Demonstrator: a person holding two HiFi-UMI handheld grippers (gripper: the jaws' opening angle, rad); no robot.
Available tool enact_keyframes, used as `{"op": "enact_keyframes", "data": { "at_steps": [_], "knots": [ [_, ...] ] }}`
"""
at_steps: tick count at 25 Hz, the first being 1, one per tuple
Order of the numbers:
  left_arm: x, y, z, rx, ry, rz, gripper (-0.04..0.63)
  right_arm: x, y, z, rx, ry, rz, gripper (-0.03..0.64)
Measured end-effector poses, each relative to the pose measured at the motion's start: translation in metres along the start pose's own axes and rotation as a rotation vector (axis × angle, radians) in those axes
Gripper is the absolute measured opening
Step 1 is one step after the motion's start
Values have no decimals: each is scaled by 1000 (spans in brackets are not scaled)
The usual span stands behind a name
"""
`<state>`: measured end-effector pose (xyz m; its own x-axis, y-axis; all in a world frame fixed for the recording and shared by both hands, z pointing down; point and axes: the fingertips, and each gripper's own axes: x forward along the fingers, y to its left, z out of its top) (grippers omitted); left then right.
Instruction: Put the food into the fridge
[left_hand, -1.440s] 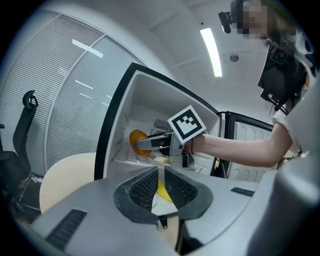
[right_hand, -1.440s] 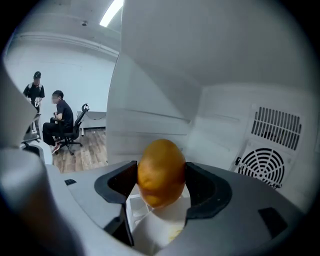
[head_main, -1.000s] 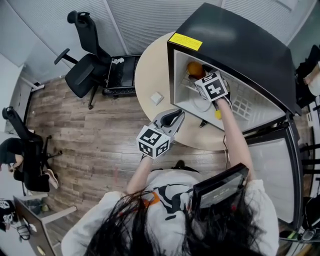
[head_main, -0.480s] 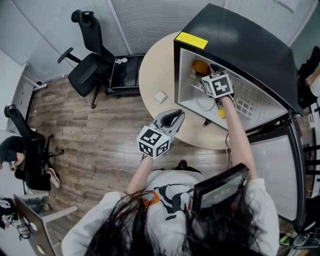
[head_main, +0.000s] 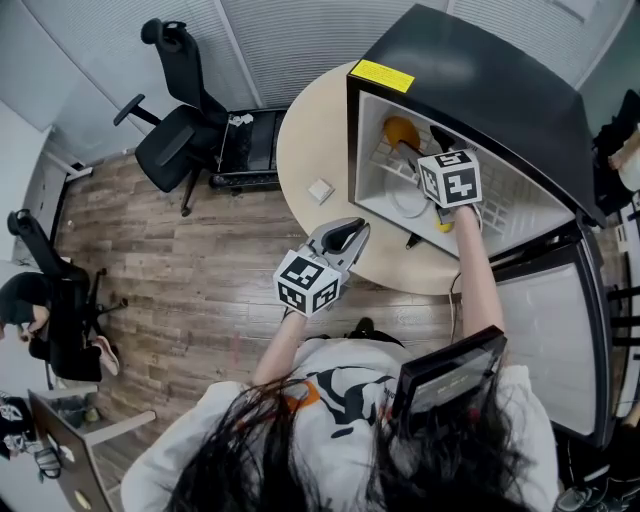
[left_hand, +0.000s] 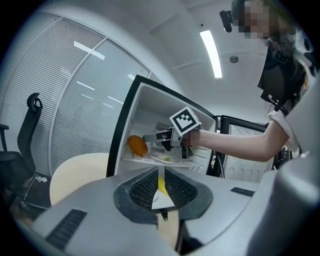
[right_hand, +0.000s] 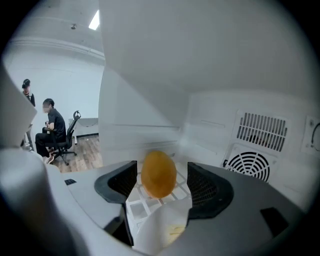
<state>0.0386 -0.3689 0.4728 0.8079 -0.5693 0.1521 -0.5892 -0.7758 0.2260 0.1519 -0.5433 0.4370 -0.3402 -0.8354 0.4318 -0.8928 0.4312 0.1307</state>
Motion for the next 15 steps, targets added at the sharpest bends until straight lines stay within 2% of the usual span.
{"op": "enact_keyframes", "data": {
  "at_steps": [7, 15],
  "knots": [
    [-3, -4, -1, -5, 4, -9, 38, -45, 14, 1, 126, -121, -4, 308],
    [-10, -11, -2, -13, -4, -19, 37, -89, 58, -24, 238, -192, 33, 308]
  ]
}}
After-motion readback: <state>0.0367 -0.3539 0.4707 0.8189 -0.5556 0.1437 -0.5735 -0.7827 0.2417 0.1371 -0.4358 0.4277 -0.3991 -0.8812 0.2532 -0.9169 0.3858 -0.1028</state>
